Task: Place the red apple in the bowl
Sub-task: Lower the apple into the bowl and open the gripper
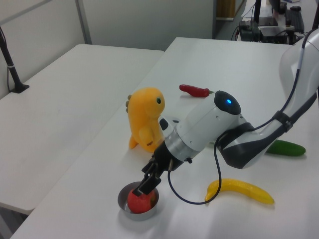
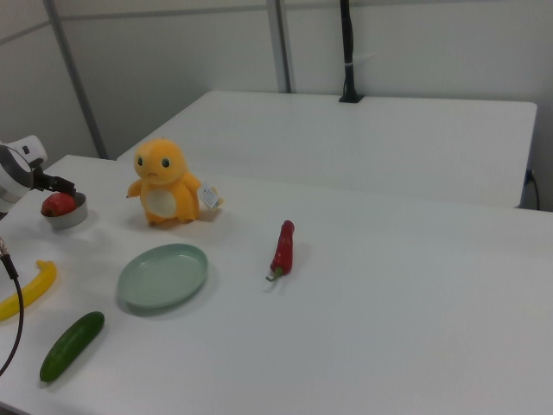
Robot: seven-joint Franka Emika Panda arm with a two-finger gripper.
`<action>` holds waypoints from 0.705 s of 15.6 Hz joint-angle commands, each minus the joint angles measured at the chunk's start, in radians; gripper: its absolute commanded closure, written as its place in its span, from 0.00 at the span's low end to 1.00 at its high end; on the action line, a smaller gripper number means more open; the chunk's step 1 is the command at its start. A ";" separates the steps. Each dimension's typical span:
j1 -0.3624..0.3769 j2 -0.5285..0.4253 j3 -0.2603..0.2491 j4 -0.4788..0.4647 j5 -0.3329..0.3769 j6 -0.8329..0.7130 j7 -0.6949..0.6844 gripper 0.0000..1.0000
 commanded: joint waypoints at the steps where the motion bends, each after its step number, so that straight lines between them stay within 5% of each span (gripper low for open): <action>1: -0.001 -0.028 -0.017 0.004 -0.017 -0.001 0.031 0.00; 11: -0.116 -0.384 0.008 -0.355 -0.001 -0.123 -0.006 0.00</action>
